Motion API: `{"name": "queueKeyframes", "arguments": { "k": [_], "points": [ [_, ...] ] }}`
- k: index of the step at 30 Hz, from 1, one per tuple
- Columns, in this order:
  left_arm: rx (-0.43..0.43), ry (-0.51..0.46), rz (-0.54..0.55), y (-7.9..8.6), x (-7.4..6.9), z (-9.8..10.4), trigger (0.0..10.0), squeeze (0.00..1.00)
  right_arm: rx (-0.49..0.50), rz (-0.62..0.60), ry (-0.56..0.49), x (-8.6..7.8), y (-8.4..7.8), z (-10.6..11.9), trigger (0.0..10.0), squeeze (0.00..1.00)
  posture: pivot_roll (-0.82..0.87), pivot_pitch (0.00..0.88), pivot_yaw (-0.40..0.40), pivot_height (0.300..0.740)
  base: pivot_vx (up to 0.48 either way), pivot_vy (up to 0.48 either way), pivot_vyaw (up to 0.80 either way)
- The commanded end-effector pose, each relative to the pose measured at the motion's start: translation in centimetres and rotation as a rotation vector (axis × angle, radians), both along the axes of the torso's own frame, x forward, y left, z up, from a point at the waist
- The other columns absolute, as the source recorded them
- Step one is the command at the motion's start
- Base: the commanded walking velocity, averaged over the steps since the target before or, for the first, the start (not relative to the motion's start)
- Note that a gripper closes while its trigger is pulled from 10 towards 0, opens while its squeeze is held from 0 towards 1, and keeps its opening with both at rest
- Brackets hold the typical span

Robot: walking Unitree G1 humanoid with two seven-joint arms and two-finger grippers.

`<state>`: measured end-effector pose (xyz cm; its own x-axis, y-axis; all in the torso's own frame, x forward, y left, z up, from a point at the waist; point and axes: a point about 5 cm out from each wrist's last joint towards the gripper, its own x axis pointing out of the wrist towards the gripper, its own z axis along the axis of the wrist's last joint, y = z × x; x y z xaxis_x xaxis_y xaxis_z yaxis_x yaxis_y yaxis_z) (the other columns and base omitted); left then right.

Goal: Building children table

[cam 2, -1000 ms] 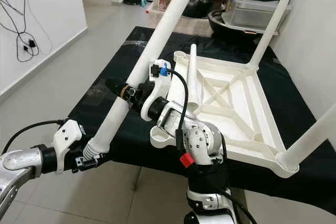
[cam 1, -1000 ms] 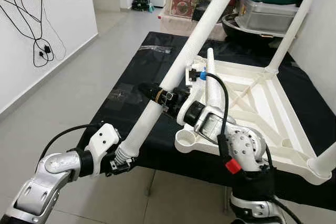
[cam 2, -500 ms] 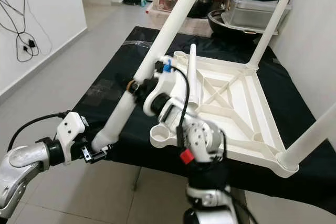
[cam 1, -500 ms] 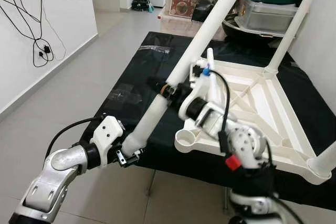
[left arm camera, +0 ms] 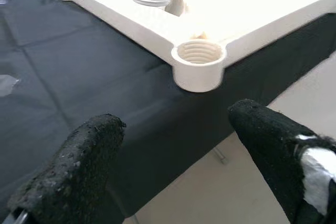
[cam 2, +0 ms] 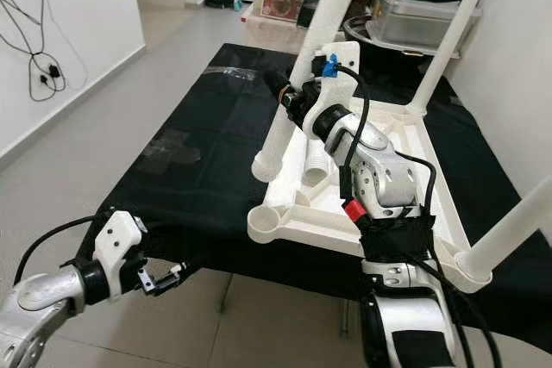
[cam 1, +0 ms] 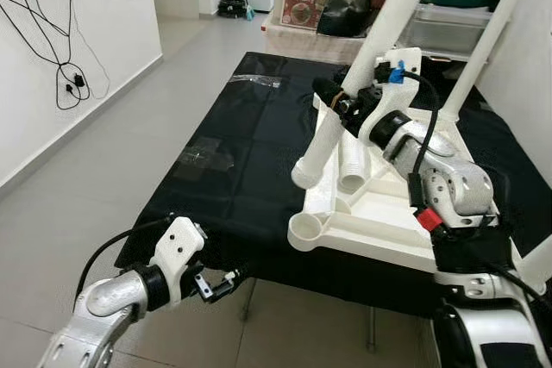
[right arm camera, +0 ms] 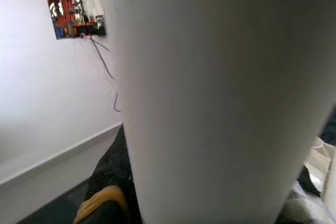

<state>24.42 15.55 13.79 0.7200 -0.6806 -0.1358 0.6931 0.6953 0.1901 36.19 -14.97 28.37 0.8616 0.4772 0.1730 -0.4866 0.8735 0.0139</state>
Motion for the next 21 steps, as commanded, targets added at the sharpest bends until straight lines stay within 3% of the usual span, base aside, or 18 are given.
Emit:
{"name": "queueKeyframes", "arguments": {
  "k": [1, 3, 4, 8, 12, 21],
  "points": [
    [-0.005, 0.019, 0.027, -0.1, -0.3, -0.6, 10.0, 0.0, -0.031, 0.031, -0.03, -0.2, -0.1, 0.4, 0.0, 0.0, 0.07, 0.0, -0.097, 0.74, 0.0, 0.0, 0.0],
    [-0.01, 0.029, 0.029, -0.3, -0.6, -0.9, 10.0, 0.0, -0.044, 0.077, -0.03, -0.5, -0.1, 0.2, 0.0, 0.0, 0.07, 0.0, -0.095, 0.74, 0.0, 0.0, 0.0],
    [-0.016, 0.044, 0.033, -0.5, -0.9, -1.2, 10.0, 0.0, -0.083, 0.187, -0.031, -1.3, 0.3, -0.4, 0.0, 0.0, 0.07, 0.0, -0.095, 0.74, 0.0, 0.0, 0.0],
    [-0.026, 0.047, 0.04, -0.6, -1.0, -1.2, 10.0, 0.0, -0.182, 0.309, -0.003, -2.1, 0.3, -1.8, 0.0, 0.0, 0.08, 0.0, -0.098, 0.74, 0.0, 0.0, 0.0],
    [-0.032, 0.048, 0.045, -0.7, -1.1, -1.1, 10.0, 0.0, -0.218, 0.398, 0.002, -2.4, -0.1, -2.3, 0.0, 0.0, 0.08, 0.0, -0.098, 0.74, 0.0, 0.0, 0.0],
    [-0.054, 0.048, 0.06, -1.3, -1.4, -1.2, 10.0, 0.0, -0.26, 0.458, -0.009, -2.0, -0.9, -3.1, 0.0, 0.0, 0.08, 0.0, -0.105, 0.74, 0.0, 0.0, 0.0]
  ]
}}
